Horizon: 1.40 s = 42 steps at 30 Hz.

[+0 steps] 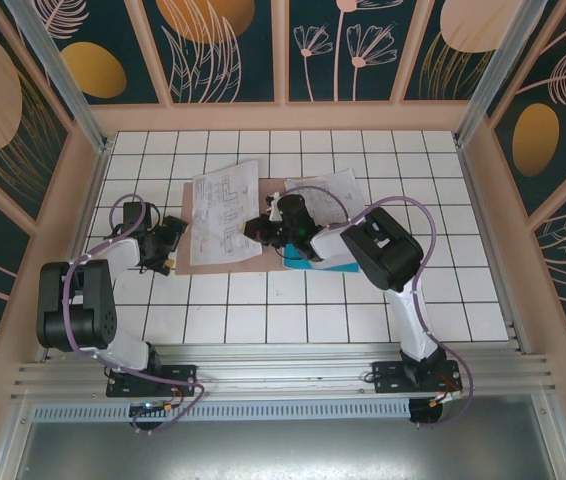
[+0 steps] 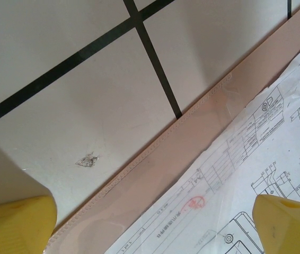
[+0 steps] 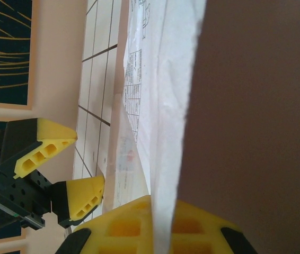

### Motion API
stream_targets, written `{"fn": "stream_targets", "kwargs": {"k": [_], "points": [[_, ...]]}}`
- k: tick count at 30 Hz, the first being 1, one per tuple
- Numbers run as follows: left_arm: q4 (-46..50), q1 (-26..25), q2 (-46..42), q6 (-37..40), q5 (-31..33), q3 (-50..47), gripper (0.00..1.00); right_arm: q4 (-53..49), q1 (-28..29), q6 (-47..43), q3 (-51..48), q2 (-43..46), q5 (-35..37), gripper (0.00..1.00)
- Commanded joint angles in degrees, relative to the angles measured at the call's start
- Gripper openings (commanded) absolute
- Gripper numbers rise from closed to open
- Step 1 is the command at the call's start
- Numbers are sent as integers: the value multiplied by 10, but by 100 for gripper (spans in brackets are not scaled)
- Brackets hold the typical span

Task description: Put the files into the folder

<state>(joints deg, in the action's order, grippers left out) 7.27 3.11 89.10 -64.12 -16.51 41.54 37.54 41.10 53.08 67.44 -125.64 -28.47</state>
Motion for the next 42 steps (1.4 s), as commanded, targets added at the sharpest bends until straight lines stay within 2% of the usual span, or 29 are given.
{"fn": "stream_targets", "kwargs": {"k": [1, 14, 34, 38, 42], "points": [[-16, -13, 40, -7, -70, -35, 97, 12, 9, 12, -8, -10, 16, 0], [-35, -24, 32, -23, -77, -51, 97, 10, 27, 39, -5, -22, 33, 0], [-68, -73, 35, -54, -82, -66, 97, 28, 47, 112, -10, -39, 48, 0], [-58, -73, 31, -50, -74, -63, 97, -15, 48, 98, -5, -25, 59, 0], [-40, -73, 28, -38, -64, -52, 97, -102, 38, 64, 2, 13, 97, 20]]}}
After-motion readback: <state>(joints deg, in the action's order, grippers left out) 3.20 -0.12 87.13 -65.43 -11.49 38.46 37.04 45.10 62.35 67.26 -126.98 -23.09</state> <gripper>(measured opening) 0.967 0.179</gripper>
